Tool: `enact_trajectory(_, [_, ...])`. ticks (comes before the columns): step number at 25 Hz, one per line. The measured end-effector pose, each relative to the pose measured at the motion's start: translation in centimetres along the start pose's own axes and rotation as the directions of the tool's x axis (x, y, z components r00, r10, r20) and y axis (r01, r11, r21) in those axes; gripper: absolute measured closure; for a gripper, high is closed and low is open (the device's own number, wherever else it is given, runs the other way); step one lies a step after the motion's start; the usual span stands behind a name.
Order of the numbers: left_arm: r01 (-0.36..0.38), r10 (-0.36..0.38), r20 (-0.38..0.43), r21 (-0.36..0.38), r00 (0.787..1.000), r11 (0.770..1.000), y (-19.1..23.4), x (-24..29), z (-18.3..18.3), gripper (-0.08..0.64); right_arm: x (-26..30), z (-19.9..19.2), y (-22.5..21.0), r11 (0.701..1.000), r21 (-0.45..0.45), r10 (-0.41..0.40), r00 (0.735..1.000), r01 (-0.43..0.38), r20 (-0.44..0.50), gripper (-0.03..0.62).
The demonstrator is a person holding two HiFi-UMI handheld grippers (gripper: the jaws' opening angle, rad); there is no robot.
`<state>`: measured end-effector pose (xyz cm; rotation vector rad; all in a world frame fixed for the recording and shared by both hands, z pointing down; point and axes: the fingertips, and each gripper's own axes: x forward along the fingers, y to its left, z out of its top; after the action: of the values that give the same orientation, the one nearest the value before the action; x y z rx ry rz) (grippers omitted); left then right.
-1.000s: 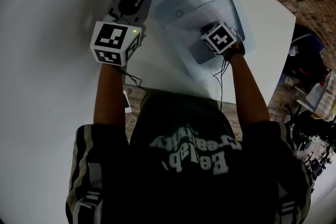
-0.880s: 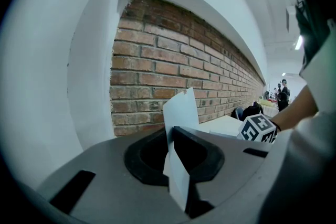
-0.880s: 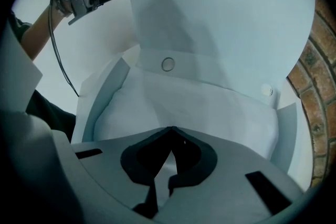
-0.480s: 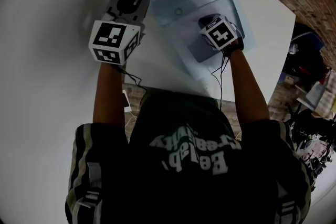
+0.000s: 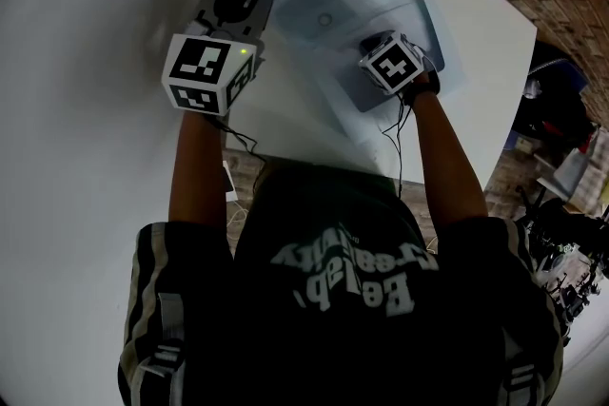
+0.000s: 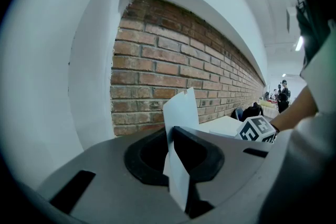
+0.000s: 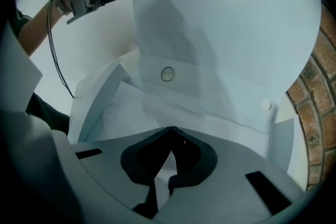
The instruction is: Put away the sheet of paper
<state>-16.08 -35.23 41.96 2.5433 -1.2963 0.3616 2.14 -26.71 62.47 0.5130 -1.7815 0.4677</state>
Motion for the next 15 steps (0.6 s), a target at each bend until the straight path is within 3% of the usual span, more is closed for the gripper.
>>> enact_trajectory(15, [0.004, -0.004, 0.001, 0.002, 1.000, 1.000, -0.1, -0.1, 0.0, 0.536, -0.7, -0.9, 0.6, 1.000, -0.012, 0.001, 1.000, -0.001, 0.005, 0.600])
